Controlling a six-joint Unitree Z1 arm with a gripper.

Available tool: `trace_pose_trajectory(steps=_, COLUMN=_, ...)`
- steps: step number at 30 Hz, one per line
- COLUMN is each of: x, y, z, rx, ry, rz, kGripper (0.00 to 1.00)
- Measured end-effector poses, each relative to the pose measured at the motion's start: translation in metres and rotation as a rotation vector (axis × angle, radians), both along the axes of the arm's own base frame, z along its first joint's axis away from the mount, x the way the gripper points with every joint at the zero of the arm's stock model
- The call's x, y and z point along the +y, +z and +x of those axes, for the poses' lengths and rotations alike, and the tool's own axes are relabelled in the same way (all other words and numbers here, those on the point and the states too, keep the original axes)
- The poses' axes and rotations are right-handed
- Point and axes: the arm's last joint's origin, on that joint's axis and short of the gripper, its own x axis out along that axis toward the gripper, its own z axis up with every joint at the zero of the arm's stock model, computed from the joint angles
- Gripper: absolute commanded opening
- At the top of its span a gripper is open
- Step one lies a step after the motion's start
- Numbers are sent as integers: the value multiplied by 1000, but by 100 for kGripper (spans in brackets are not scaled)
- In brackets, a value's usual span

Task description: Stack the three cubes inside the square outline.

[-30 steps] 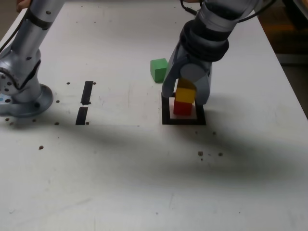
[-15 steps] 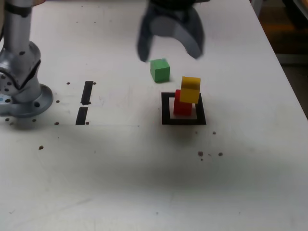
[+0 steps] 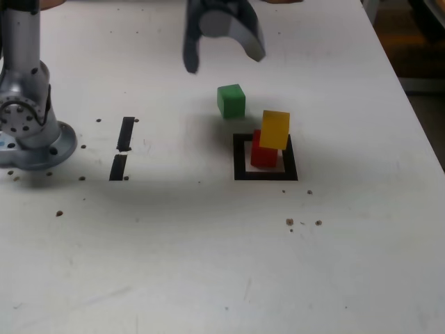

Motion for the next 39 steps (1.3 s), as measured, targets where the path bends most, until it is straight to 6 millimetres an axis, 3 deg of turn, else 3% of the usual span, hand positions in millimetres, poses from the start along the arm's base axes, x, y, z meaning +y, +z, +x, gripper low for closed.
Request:
trace_pose_trajectory(steps=3, x=4, y=-18, z=11, rx=-22, ry=60, rz=-33, kGripper=97)
trace_pose_trajectory(steps=7, x=11, y=-62, z=27, rx=43, ry=114, rz=-79, kGripper=94)
trace_pose_trajectory(steps=14, x=15, y=-83, z=33, rx=107, ry=128, rz=-77, kGripper=82)
trace_pose_trajectory(steps=20, x=22, y=-84, z=32, rx=116, ry=142, rz=-35, kGripper=54)
trace_pose_trajectory(steps=28, x=25, y=-86, z=34, rx=107, ry=154, rz=-14, kGripper=33)
trace_pose_trajectory(steps=36, x=25, y=-81, z=34, rx=105, ry=155, rz=-20, kGripper=23)
trace_pose_trajectory(steps=39, x=20, y=-51, z=27, rx=94, ry=140, rz=3, kGripper=22)
